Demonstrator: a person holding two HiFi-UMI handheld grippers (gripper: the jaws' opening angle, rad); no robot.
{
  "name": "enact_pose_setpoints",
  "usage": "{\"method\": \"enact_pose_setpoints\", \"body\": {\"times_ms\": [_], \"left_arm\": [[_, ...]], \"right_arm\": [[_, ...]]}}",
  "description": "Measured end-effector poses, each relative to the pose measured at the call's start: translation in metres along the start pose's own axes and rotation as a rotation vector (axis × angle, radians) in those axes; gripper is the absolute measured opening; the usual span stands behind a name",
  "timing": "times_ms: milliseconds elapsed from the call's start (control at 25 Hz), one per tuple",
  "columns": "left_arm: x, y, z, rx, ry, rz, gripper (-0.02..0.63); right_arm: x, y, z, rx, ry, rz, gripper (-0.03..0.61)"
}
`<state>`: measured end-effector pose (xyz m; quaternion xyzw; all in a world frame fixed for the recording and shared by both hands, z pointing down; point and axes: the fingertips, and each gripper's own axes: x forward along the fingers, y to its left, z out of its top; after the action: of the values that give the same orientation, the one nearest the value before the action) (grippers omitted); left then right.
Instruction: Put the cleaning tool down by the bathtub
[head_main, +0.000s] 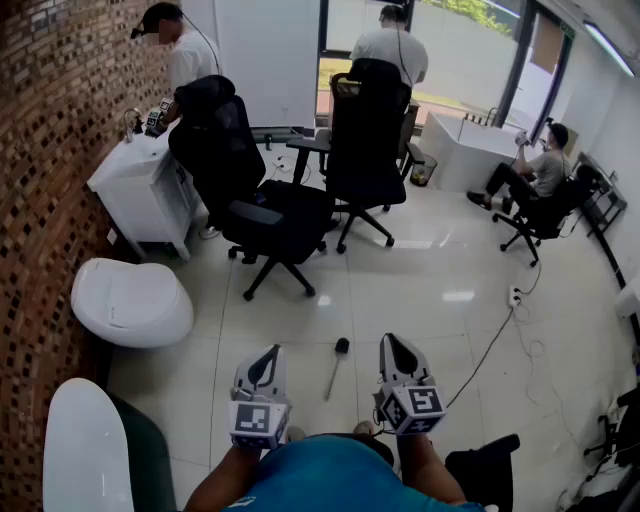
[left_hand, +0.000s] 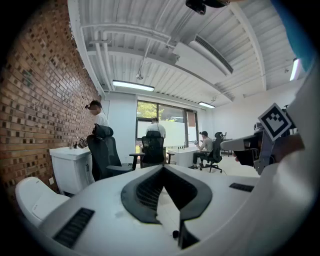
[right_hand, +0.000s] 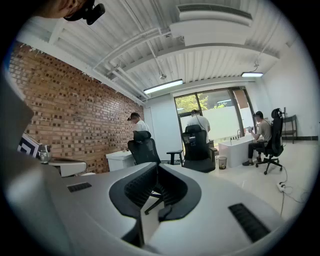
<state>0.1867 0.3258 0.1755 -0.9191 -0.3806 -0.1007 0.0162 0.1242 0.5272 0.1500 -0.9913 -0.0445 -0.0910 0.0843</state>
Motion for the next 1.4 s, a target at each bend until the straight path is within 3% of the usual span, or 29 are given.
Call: {"method": "enact_pose_setpoints", "body": {"times_ms": [280, 480, 600, 680, 840, 1080, 1400], "left_arm": [[0.029, 0.043, -0.029, -0.007, -0.020, 0.029, -0.003], [0.028, 0.038, -0.058, -0.013, 0.036, 0.040, -0.003], [0.029, 0.034, -0.063, -0.005, 0.053, 0.053, -0.003], [0.032, 0.032, -0.063, -0.006, 0.069, 0.075, -0.003], [0.042, 0.031, -0.061, -0.013, 0.108, 0.133, -0.003], [0.051, 0.039, -0.084, -0.030, 0.135, 0.157, -0.003], [0.016, 0.087, -0.101, -0.042, 0.163, 0.178, -0.003]], "right_arm": [[0.049, 0.005, -0.034, -0.039, 0.017, 0.013, 0.028], [0.065, -0.010, -0.073, -0.025, 0.082, 0.040, 0.028], [0.079, -0.023, -0.087, -0.005, 0.113, 0.044, 0.036], [0.088, -0.034, -0.094, 0.006, 0.137, 0.057, 0.077], [0.106, -0.050, -0.103, 0.018, 0.175, 0.081, 0.078], [0.125, -0.079, -0.121, 0.015, 0.175, 0.026, 0.092], [0.123, -0.043, -0.143, 0.015, 0.221, -0.016, 0.092]]}}
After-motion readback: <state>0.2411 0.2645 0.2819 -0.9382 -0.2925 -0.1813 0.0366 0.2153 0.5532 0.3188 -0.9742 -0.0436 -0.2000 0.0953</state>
